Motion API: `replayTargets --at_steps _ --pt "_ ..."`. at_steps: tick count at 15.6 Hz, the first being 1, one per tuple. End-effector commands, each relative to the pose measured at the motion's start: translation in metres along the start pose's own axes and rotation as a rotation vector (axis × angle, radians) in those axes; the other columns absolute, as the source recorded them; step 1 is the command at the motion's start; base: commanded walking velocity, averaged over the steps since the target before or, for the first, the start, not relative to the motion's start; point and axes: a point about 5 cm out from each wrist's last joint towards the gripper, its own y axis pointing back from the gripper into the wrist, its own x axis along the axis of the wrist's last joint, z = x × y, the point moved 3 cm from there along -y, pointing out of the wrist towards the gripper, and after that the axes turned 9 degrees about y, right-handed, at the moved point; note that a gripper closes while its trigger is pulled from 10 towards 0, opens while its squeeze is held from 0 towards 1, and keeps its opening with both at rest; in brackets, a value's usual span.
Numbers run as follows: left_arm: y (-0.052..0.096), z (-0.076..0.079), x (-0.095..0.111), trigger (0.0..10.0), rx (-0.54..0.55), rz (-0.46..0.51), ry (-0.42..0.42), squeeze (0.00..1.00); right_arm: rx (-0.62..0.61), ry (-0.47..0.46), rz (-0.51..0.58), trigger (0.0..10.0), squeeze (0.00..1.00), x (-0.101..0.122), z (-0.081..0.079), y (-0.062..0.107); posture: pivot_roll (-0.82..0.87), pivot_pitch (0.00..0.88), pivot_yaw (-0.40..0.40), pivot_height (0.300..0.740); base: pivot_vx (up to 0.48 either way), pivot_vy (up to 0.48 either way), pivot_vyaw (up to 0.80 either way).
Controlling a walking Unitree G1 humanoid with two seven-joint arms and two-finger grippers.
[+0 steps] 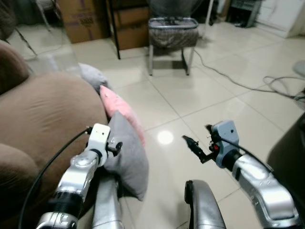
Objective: Move the pillow to the sofa from floor
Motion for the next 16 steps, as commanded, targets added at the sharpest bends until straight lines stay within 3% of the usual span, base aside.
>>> replayTargets --at_steps 1,4,6,8,11,14,15,16 --pt "-0.003 0.003 0.003 10.0 -0.014 0.003 0.024 0.0 0.049 0.001 0.013 10.0 1.0 0.007 -0.002 0.001 -0.15 0.0 0.007 0.512 0.0 0.0 0.0" --pt "-0.012 0.013 -0.007 10.0 -0.077 -0.025 0.124 0.0 0.094 -0.048 -0.004 10.0 1.0 0.011 0.004 -0.001 -0.17 0.0 -0.001 0.512 0.0 0.0 0.0" --pt "-0.014 0.013 -0.014 10.0 -0.074 -0.057 0.104 0.0 0.109 -0.055 -0.015 10.0 1.0 0.015 0.004 0.0 -0.17 0.0 -0.003 0.512 0.0 0.0 0.0" --pt "-0.018 0.006 -0.018 10.0 0.0 -0.063 0.061 0.0 0.224 0.092 0.022 10.0 1.0 0.021 -0.008 0.003 -0.18 0.0 -0.002 0.512 0.0 0.0 0.0" --pt "-0.021 -0.004 -0.013 10.0 0.074 -0.017 0.041 0.0 0.303 0.075 0.008 10.0 1.0 0.023 -0.018 0.008 -0.2 0.01 0.0 0.512 0.0 0.0 0.0" --pt "-0.022 -0.009 -0.019 10.0 0.099 -0.056 0.041 0.0 0.346 0.099 -0.024 10.0 1.0 0.023 -0.028 0.014 -0.23 0.068 -0.011 0.512 0.0 0.0 0.0" --pt "-0.022 -0.013 -0.022 10.0 0.124 -0.067 0.028 0.0 0.371 0.11 -0.025 10.0 0.0 0.024 -0.032 0.017 -0.24 0.089 -0.013 0.512 0.0 0.0 0.0" --pt "-0.021 -0.016 -0.024 10.0 0.139 -0.071 0.021 0.0 0.384 0.112 -0.022 10.0 0.0 0.024 -0.035 0.02 -0.24 0.102 -0.015 0.512 0.0 0.0 0.0"
